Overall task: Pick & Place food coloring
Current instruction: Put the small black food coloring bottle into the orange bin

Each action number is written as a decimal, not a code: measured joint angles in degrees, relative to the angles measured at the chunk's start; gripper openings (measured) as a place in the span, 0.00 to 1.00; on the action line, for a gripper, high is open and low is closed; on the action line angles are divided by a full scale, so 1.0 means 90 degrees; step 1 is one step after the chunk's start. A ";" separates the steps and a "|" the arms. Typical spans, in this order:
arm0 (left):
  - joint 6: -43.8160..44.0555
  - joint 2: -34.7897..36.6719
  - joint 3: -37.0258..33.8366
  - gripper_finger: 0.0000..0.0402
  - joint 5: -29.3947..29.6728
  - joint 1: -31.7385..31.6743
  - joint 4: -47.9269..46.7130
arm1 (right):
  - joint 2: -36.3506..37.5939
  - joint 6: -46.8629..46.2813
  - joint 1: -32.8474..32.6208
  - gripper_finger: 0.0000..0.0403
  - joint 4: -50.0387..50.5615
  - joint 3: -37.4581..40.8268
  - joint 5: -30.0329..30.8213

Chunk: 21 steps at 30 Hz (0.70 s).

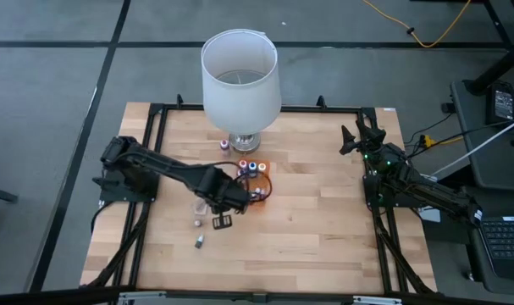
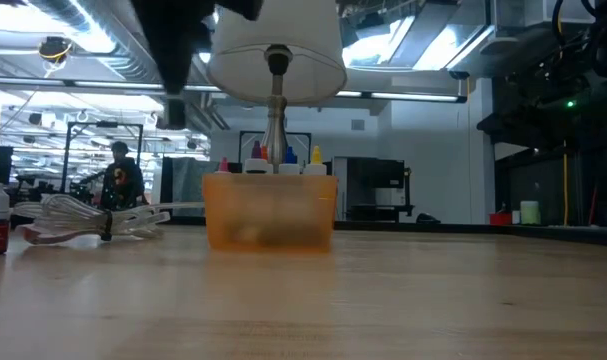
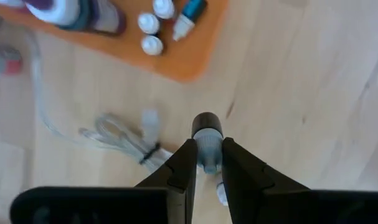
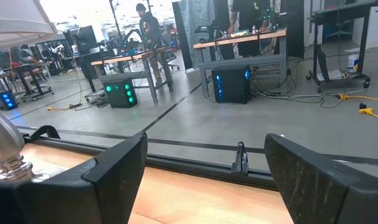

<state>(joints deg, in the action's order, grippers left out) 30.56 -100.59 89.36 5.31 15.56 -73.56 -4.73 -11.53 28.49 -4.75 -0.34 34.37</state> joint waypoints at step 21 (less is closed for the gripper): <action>-0.1360 -0.2608 0.3096 0.14 0.0116 -0.0795 -0.0420 | 0.0000 0.0000 0.0000 0.80 -0.0001 -0.0001 0.0000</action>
<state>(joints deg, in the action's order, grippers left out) 18.32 -124.06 117.22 6.35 8.40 -77.33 -4.73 -11.53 28.49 -4.77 -0.35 34.37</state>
